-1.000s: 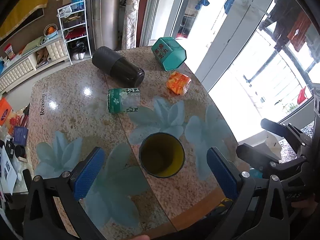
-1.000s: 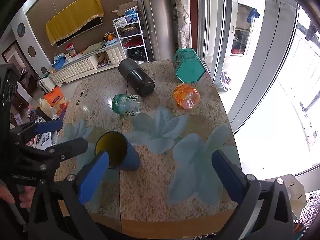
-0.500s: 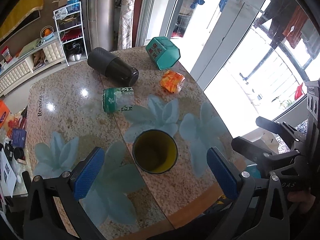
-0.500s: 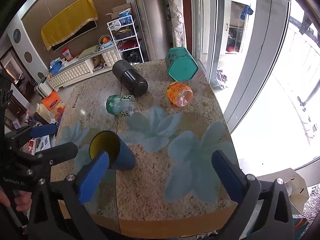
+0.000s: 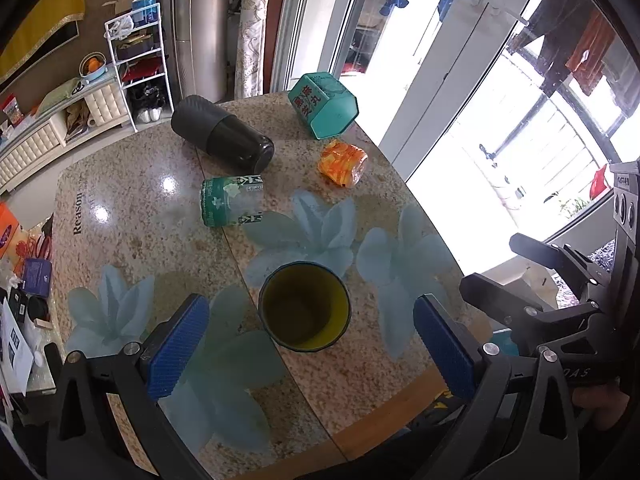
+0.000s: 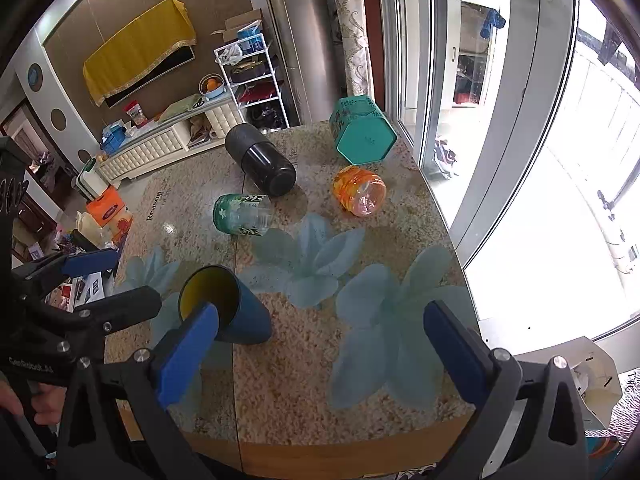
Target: Flip cup upright
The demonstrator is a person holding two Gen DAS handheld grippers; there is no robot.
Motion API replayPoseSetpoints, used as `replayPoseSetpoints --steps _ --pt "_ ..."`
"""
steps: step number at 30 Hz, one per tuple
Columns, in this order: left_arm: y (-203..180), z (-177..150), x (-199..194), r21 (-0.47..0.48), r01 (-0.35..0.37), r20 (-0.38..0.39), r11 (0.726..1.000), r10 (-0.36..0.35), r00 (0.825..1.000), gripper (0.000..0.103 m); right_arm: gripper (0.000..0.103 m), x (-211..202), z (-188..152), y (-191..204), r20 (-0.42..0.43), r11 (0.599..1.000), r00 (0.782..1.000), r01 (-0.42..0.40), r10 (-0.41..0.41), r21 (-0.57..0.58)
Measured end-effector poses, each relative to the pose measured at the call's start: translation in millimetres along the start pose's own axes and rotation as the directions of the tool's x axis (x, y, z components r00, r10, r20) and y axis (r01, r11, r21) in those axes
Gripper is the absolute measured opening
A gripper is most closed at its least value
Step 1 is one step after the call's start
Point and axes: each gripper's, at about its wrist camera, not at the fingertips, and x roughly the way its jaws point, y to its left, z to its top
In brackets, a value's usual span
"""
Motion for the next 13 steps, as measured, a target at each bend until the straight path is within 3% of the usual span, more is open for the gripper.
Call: replayPoseSetpoints --steps 13 --pt "3.2 2.1 -0.9 -0.007 -0.013 -0.001 1.0 0.013 1.0 0.103 0.103 1.4 0.2 0.0 0.002 1.0 1.0 -0.014 0.014 -0.011"
